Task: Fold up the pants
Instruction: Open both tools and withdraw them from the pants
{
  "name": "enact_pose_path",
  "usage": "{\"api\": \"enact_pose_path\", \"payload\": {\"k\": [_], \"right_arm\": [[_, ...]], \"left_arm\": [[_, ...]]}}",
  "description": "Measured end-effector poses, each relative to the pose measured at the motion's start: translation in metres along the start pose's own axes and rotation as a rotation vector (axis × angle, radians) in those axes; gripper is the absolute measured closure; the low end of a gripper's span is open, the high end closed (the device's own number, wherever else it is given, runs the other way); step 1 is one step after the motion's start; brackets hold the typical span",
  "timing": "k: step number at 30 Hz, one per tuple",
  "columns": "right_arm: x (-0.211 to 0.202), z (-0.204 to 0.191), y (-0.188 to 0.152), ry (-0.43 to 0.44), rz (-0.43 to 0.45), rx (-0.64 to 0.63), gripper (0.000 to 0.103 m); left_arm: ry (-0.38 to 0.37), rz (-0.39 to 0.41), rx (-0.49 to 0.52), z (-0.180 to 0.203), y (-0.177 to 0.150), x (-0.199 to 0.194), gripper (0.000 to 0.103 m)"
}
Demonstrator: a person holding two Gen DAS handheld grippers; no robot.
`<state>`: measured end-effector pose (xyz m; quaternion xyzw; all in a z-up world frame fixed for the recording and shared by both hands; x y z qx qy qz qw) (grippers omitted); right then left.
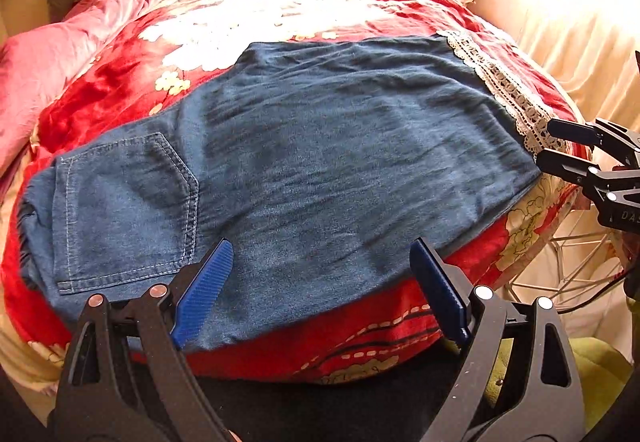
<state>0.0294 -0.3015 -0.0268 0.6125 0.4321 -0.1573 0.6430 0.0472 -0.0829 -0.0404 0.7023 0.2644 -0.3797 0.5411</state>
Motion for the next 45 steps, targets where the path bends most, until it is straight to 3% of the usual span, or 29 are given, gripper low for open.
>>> {"api": "enact_pose_path", "payload": {"k": [2,4,9,31,45], "right_arm": [[-0.002,0.001,0.003,0.004,0.008,0.008,0.035],[-0.007,-0.002,0.006,0.004,0.024,0.010,0.025],[-0.018,-0.006,0.010,-0.003,0.064,0.003,0.019],[-0.031,0.036,-0.009,-0.050,0.098,0.129,0.019],[-0.024,0.075,-0.031,-0.016,0.103,0.278,0.019]], "left_arm": [[-0.001,0.005,-0.002,0.000,0.001,-0.003,0.020],[-0.001,0.010,-0.006,0.000,0.003,-0.006,0.020],[-0.005,0.025,-0.013,0.000,0.006,-0.013,0.018],[-0.036,0.045,0.051,0.033,0.038,-0.007,0.014],[-0.127,0.061,0.163,0.081,0.122,0.033,0.013]]}}
Point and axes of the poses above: each gripper's, at about its wrist camera, not at the fingertips, and x roughly the way its jaws point, z to its right, y to its top, the point moved 2 cm from there along x, roughly the way its jaws point, and after that the axes turned 9 degrees about y, right-handed, at the moved point
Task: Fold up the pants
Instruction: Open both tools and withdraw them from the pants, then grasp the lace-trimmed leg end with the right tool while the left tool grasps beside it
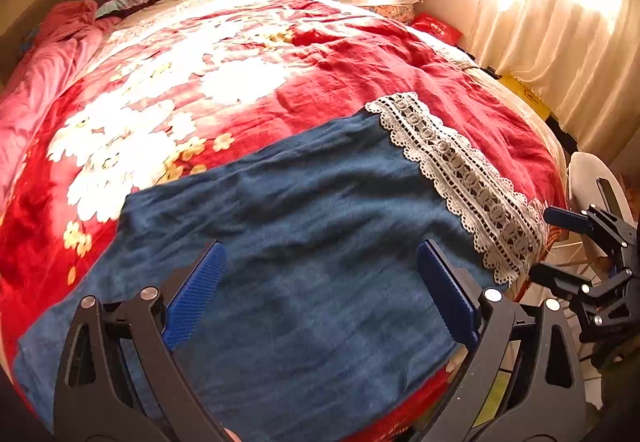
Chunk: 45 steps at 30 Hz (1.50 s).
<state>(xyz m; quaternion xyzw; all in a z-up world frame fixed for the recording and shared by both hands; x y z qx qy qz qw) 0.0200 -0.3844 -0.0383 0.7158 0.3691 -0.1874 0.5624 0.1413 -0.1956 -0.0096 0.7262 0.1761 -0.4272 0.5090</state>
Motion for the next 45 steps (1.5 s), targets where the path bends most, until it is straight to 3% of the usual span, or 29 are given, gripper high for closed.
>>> {"api": "enact_pose_path", "payload": {"k": [5,15,20,25,27,29,33,35,37,39,45], "right_arm": [[0.010,0.010,-0.002,0.016,-0.013,0.046,0.019],[0.022,0.014,0.001,0.057,-0.014,0.087,0.021],[0.030,0.004,0.005,0.079,-0.039,0.035,0.049],[0.041,0.003,0.007,0.097,-0.052,0.039,0.048],[0.046,0.004,0.008,0.098,-0.051,0.045,0.048],[0.047,0.003,0.009,0.104,-0.046,0.047,0.048],[0.047,0.002,0.011,0.124,-0.032,0.055,0.048],[0.048,0.003,0.012,0.131,-0.028,0.067,0.049],[0.049,0.005,0.013,0.144,-0.023,0.086,0.056],[0.051,0.006,0.015,0.148,-0.025,0.083,0.071],[0.050,-0.013,0.023,0.201,-0.020,0.048,0.081]], "left_arm": [[-0.027,-0.004,0.063,0.010,0.029,0.029,0.013],[-0.117,-0.039,0.092,0.011,0.068,0.071,0.013],[-0.164,-0.058,0.111,0.021,0.073,0.092,0.017],[-0.211,-0.069,0.081,0.019,0.076,0.109,0.020],[-0.225,-0.062,0.085,0.021,0.075,0.109,0.024],[-0.252,-0.055,0.100,0.023,0.074,0.105,0.039],[-0.302,-0.058,0.123,0.027,0.076,0.099,0.057],[-0.327,-0.059,0.125,0.030,0.075,0.100,0.074],[-0.301,-0.053,0.149,0.036,0.072,0.101,0.076],[-0.275,-0.055,0.158,0.040,0.070,0.103,0.079],[-0.282,-0.039,0.128,0.033,0.069,0.095,0.093]]}}
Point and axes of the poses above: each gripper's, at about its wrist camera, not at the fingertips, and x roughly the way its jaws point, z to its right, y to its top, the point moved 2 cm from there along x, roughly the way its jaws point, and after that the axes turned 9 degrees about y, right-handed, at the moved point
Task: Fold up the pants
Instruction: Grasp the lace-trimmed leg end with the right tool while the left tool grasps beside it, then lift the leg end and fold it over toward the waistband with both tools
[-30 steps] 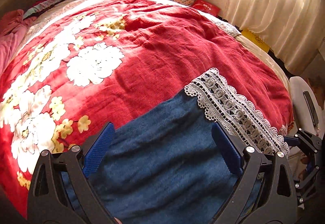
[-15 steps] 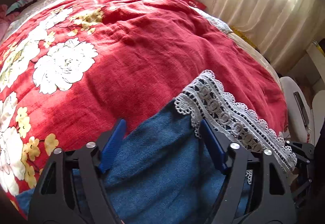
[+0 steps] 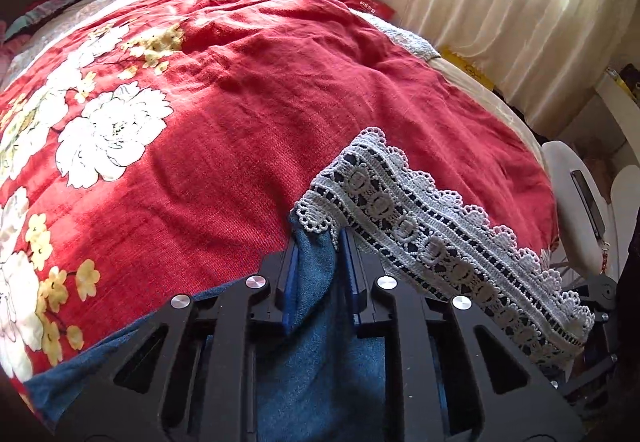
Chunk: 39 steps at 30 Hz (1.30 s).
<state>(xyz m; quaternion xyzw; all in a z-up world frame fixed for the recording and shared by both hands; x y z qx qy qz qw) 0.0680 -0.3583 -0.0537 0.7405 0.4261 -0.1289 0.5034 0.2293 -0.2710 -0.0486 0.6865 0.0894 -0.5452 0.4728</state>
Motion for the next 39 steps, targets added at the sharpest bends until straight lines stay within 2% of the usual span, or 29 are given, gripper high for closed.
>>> {"api": "enact_pose_path", "payload": {"k": [4,7,11,15,19,23,25,27,30,33,39], "right_arm": [[0.001,-0.027,0.008,0.028,0.004,-0.065,0.081],[0.005,-0.052,0.015,0.043,-0.008,-0.126,0.081],[0.013,-0.091,0.022,0.083,-0.019,-0.207,0.081],[0.039,-0.133,0.024,0.112,-0.060,-0.301,0.081],[0.080,-0.160,0.012,0.103,-0.142,-0.368,0.081],[0.106,-0.184,-0.007,0.079,-0.205,-0.447,0.081],[0.114,-0.197,-0.016,0.060,-0.224,-0.503,0.079],[0.124,-0.208,-0.024,0.027,-0.237,-0.557,0.078],[0.135,-0.220,-0.034,-0.020,-0.234,-0.624,0.068],[0.133,-0.230,-0.046,-0.010,-0.198,-0.689,0.055],[0.099,-0.241,-0.056,0.025,-0.149,-0.755,0.043]], "left_arm": [[-0.084,0.072,-0.058,-0.016,-0.009,-0.023,0.096],[-0.118,0.132,-0.135,-0.037,-0.019,-0.047,0.096],[-0.110,0.192,-0.213,-0.068,-0.034,-0.081,0.096],[-0.070,0.201,-0.253,-0.095,-0.051,-0.099,0.095],[0.015,0.162,-0.386,-0.135,-0.082,-0.105,0.080],[0.071,0.216,-0.532,-0.171,-0.123,-0.145,0.066],[0.068,0.236,-0.615,-0.186,-0.141,-0.158,0.059],[0.028,0.247,-0.705,-0.199,-0.159,-0.165,0.057],[-0.018,0.259,-0.772,-0.208,-0.172,-0.164,0.054],[-0.041,0.235,-0.792,-0.206,-0.175,-0.152,0.052],[-0.031,0.198,-0.715,-0.189,-0.165,-0.141,0.048]]}}
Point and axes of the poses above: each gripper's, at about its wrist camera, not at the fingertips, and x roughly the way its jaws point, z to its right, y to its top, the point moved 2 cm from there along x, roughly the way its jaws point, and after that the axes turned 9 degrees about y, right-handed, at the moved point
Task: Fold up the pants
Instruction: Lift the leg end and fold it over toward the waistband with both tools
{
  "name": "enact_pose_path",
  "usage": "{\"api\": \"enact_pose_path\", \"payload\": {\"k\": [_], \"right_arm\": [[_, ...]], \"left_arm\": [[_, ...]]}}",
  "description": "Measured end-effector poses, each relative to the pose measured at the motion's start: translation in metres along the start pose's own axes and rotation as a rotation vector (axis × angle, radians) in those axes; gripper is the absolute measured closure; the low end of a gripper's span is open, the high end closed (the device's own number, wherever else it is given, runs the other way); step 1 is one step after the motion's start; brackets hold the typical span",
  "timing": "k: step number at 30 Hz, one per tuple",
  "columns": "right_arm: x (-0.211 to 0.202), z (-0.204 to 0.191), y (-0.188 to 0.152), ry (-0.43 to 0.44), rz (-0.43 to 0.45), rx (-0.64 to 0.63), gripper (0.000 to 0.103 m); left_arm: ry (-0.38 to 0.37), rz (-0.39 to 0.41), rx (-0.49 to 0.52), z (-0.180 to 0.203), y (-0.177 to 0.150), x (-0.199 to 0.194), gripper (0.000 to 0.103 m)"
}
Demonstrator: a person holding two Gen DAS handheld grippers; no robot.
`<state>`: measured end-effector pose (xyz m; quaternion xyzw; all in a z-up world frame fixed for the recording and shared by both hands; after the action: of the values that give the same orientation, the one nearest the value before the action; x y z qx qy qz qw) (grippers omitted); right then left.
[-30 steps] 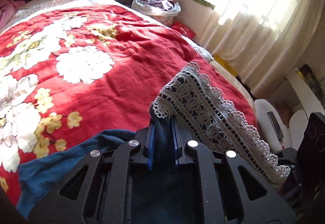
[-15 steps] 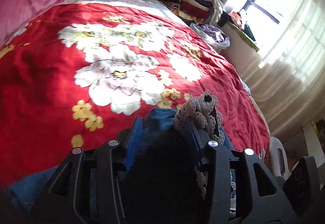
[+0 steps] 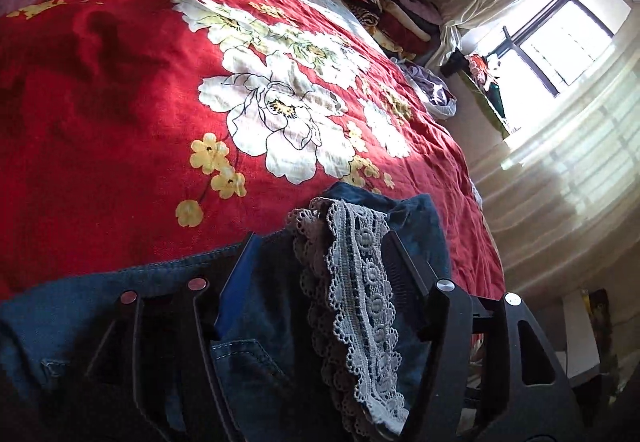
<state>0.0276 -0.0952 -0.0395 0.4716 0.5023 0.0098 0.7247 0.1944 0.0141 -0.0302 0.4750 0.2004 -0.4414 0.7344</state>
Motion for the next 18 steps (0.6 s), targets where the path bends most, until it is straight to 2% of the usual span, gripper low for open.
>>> {"api": "enact_pose_path", "payload": {"k": [5,9,10,13,16,18], "right_arm": [[-0.013,-0.001,-0.010,0.005,-0.008,0.003,0.041],[-0.006,-0.004,-0.013,0.008,-0.016,-0.019,0.041],[-0.003,-0.004,-0.013,0.005,-0.021,-0.022,0.041],[0.001,-0.011,-0.013,0.030,-0.031,-0.031,0.041],[0.013,-0.009,-0.016,0.002,-0.068,-0.044,0.044],[0.018,0.000,-0.019,0.033,-0.095,0.011,0.067]], "left_arm": [[0.011,-0.054,0.010,0.000,0.004,0.017,0.045],[0.009,-0.098,-0.010,-0.002,0.012,0.036,0.045],[0.018,-0.105,-0.005,-0.002,0.011,0.040,0.049],[0.013,-0.114,-0.005,0.000,0.012,0.046,0.072],[0.014,-0.080,0.004,0.004,0.012,0.036,0.084],[0.000,-0.049,0.002,0.006,0.011,0.022,0.088]]}}
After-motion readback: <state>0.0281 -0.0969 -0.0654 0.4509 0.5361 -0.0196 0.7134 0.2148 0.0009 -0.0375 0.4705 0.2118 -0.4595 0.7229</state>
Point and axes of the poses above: each gripper's, at about its wrist camera, not at the fingertips, and x roughly the way its jaws point, z to its right, y to its top, the point moved 2 cm from there along x, roughly the way its jaws point, and after that the axes turned 9 degrees about y, right-handed, at the moved point
